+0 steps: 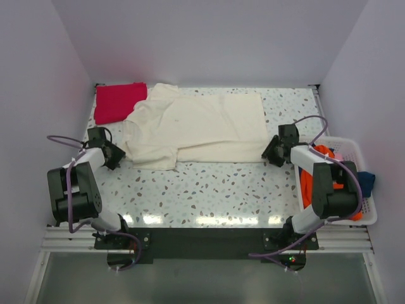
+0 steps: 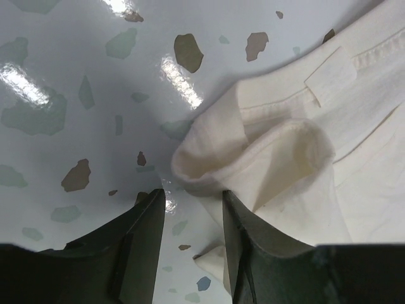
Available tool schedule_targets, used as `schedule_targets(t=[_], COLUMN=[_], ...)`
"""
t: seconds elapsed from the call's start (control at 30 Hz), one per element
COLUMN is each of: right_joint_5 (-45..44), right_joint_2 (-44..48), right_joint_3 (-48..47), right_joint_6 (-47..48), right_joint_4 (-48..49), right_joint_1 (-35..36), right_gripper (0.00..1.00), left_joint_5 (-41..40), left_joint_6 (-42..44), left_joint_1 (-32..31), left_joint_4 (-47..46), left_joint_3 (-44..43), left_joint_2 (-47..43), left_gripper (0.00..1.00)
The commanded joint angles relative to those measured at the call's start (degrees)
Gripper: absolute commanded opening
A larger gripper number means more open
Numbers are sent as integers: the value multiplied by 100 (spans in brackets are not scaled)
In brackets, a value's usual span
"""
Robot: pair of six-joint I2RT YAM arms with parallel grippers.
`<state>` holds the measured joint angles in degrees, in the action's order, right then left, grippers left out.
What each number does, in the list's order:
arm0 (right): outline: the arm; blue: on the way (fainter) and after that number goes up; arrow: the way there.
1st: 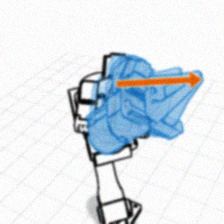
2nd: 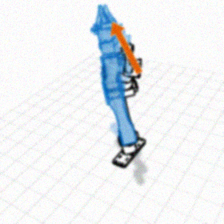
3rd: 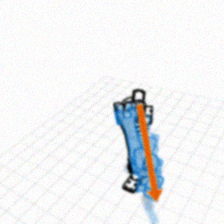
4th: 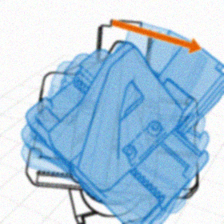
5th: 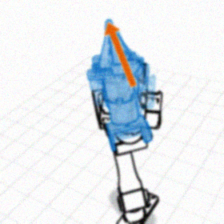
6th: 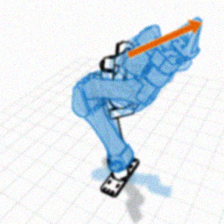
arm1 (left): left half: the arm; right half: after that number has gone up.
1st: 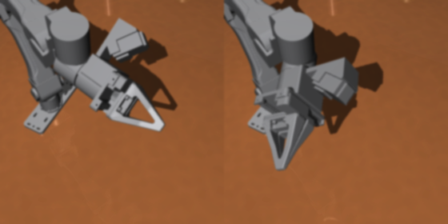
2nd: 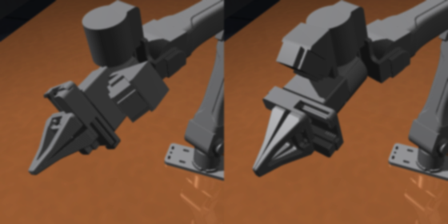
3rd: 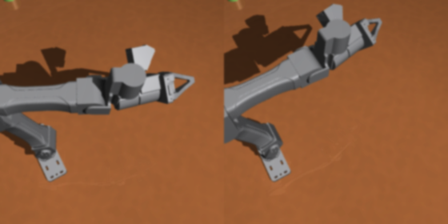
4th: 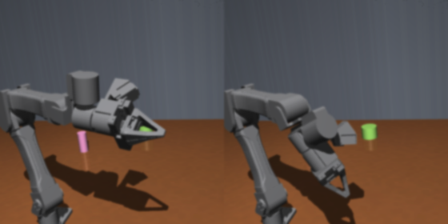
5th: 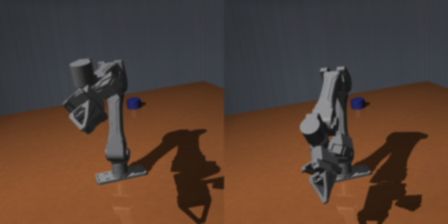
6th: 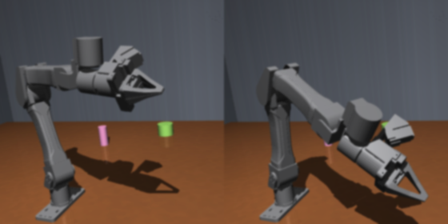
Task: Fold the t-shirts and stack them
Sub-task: Fold the tshirt
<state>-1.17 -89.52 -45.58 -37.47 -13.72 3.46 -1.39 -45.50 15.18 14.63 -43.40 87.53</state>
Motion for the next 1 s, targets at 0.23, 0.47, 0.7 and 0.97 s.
schedule_targets(t=[0.23,0.47,0.7,0.97], right_joint_5=[-191,-103,29,108], right_joint_2=[-435,-58,540,1278], right_joint_3=[-100,-126,14,383], right_joint_6=[-94,12,126,249], right_joint_4=[18,-395,-790,-1107], right_joint_1=[5,-4,-91,-249], right_gripper=[19,0,0,0], left_joint_5=[-99,-239,-362,-494], left_joint_6=[-30,76,322,524], left_joint_1=[-77,-68,142,345], left_joint_4=[-206,250,725,1305], left_joint_3=[-371,-529,-389,-178], left_joint_2=[397,160,-709,-1615], left_gripper=[24,0,0,0])
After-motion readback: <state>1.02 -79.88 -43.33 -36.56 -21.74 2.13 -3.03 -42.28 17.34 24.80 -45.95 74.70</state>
